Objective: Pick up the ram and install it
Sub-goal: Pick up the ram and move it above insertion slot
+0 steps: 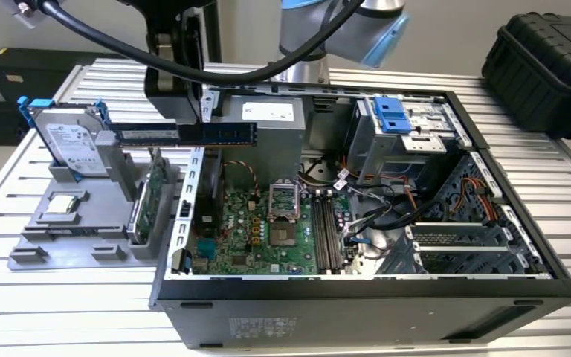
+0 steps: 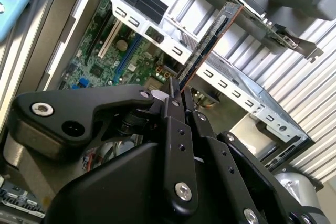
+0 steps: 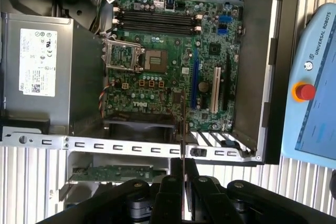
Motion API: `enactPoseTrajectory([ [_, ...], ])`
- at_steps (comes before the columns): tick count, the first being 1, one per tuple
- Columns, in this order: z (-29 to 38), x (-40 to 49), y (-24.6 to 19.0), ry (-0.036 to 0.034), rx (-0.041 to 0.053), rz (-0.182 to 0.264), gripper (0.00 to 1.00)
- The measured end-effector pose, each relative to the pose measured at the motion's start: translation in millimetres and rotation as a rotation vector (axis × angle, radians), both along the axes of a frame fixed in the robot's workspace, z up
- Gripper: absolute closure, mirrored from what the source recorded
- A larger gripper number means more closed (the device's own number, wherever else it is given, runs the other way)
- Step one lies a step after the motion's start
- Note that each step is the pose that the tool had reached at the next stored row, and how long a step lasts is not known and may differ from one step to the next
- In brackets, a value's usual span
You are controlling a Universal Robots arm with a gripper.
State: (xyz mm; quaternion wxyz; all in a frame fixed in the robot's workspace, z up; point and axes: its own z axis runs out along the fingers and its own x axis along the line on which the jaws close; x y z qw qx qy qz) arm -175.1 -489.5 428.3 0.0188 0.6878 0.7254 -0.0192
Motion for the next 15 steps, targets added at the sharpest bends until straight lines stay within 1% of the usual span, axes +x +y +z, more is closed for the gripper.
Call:
enactPoseTrajectory([
  [6,0.6,10.3,-0.3,0.0001,0.0,0.0,1.0],
  [15,1.4,18.3,-0.3,0.0001,0.0,0.0,1.0],
])
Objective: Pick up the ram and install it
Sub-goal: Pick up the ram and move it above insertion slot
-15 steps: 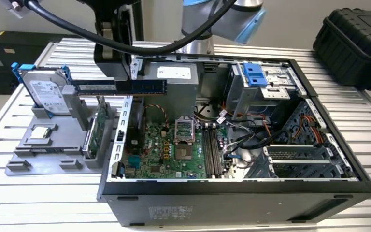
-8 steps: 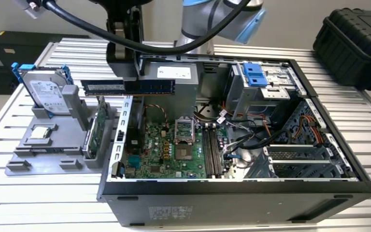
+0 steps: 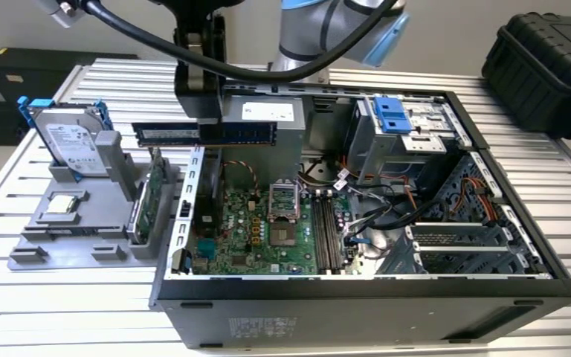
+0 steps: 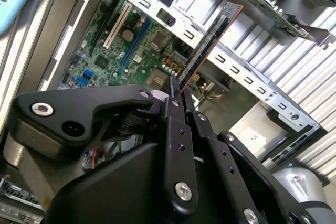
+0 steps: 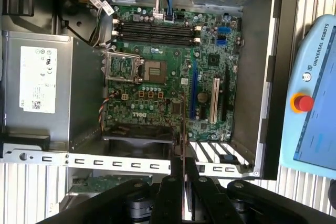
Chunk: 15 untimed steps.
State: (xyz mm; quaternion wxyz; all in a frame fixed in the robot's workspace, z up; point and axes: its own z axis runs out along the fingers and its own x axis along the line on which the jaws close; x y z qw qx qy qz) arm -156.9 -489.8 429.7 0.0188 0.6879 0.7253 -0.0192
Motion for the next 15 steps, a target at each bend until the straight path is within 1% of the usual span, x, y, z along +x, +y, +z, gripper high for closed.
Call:
enactPoseTrajectory([
  [15,1.5,12.1,0.0,0.0,0.0,0.0,1.0],
])
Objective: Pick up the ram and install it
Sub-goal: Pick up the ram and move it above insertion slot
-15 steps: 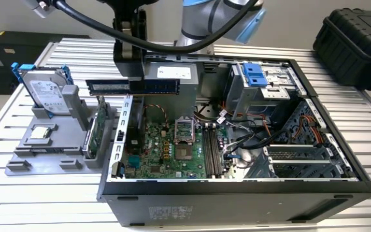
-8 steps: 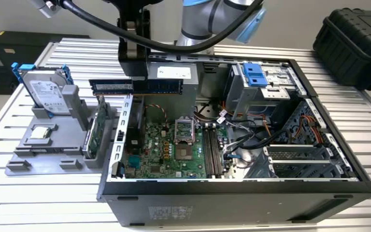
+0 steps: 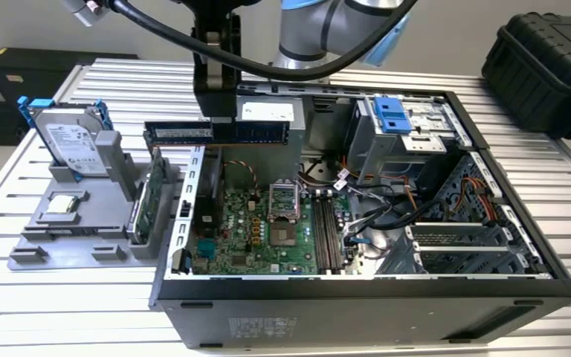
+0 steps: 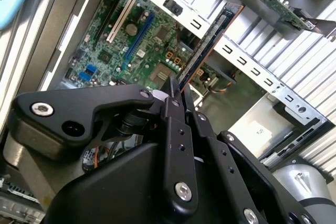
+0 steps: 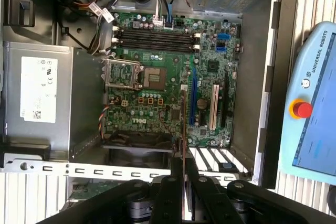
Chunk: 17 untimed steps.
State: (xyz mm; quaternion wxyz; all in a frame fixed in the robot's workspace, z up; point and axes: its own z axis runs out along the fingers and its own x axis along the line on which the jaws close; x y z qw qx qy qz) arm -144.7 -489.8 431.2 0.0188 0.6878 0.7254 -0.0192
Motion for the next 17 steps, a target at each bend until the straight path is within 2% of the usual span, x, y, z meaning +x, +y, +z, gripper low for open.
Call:
enactPoseTrajectory([
  [17,1.4,12.7,0.0,-0.0001,0.0001,0.0,1.0],
])
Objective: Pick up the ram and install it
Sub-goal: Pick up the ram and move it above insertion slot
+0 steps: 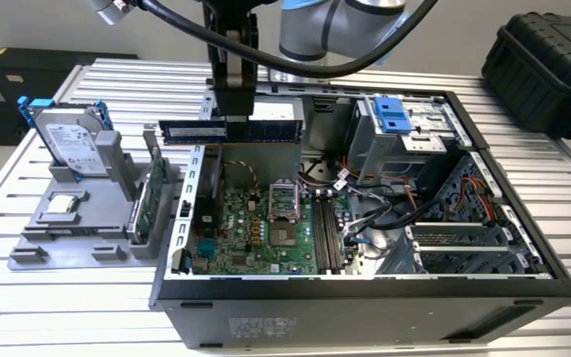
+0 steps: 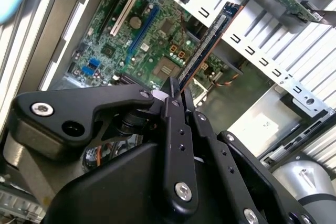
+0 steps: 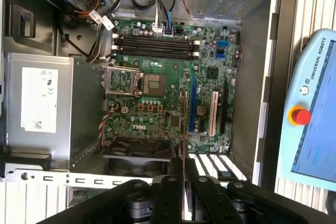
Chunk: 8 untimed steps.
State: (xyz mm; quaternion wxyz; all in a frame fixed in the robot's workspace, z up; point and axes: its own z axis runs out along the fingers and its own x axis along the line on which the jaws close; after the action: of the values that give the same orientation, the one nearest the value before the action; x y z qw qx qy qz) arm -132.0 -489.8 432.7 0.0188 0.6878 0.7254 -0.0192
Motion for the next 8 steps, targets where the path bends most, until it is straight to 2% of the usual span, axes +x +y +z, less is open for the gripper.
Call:
enactPoseTrajectory([
  [8,0.0,9.0,0.0,0.0,-0.0001,0.0,1.0],
])
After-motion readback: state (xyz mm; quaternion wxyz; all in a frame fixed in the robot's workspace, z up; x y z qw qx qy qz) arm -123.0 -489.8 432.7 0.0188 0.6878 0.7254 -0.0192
